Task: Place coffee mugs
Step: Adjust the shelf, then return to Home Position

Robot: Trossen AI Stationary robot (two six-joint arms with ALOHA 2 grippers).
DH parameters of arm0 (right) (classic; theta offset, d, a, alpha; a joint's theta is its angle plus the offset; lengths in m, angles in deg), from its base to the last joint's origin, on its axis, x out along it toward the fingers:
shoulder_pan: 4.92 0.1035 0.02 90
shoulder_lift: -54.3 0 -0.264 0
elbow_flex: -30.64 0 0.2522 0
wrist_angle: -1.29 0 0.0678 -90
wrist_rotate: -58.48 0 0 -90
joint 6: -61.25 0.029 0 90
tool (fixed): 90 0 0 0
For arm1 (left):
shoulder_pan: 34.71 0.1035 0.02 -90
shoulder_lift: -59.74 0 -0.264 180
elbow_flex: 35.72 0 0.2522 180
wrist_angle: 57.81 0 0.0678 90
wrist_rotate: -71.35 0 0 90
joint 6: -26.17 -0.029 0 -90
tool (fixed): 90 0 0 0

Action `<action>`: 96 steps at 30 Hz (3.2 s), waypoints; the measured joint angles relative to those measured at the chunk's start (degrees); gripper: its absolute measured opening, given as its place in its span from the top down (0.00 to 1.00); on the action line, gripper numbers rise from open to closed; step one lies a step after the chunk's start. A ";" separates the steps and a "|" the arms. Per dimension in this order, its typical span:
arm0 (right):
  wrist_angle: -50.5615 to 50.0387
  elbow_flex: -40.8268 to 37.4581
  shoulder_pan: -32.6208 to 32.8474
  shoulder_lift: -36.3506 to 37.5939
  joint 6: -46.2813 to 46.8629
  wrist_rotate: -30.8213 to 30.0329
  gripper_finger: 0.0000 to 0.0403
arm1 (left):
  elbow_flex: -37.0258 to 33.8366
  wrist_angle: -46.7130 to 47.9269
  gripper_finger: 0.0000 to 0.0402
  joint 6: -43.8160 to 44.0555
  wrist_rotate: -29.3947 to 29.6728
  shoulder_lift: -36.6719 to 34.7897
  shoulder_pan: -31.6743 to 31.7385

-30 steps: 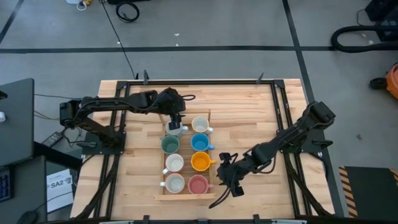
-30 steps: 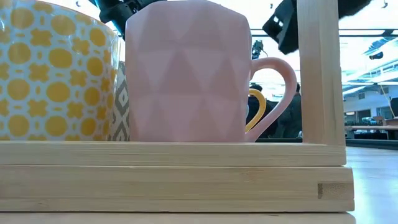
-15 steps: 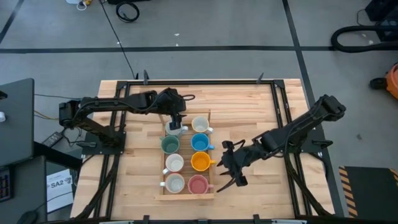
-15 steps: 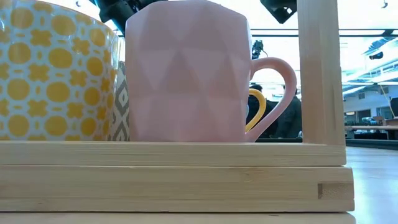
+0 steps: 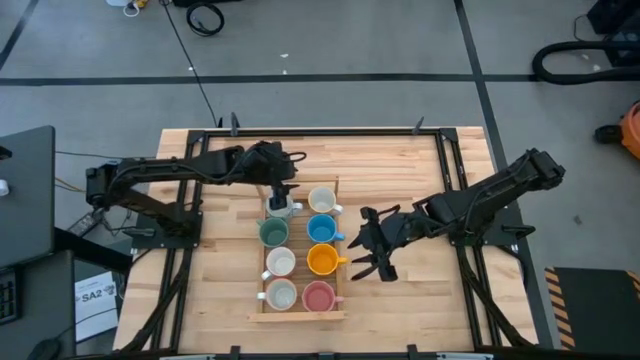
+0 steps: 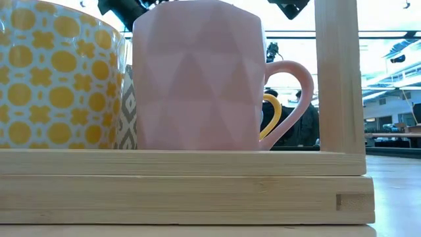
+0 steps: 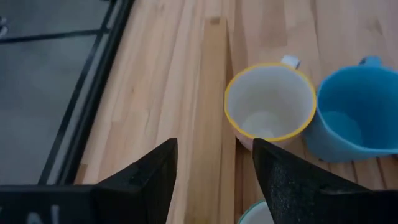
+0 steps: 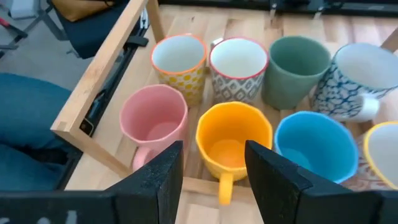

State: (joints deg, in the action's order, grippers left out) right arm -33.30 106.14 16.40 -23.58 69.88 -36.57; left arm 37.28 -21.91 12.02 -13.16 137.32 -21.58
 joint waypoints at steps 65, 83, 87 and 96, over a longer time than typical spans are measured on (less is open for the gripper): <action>9.23 -36.45 -8.99 54.07 2.18 -11.82 0.56 | -33.25 4.93 0.47 10.48 0.49 -75.65 -20.76; 12.36 -47.32 -11.79 69.49 2.09 -11.83 0.56 | -44.35 -5.23 0.47 10.37 0.86 -77.35 -20.71; 14.59 -50.27 -12.23 72.26 1.82 -11.81 0.56 | -46.96 -8.49 0.47 10.07 0.85 -77.33 -20.70; 20.95 -56.15 -13.51 76.07 -0.09 -9.25 0.56 | -50.73 -15.31 0.47 9.02 0.89 -77.33 -20.70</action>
State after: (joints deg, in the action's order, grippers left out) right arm -12.35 49.99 2.90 52.49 69.80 -45.83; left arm -13.45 -37.22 21.04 -12.28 59.99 -42.28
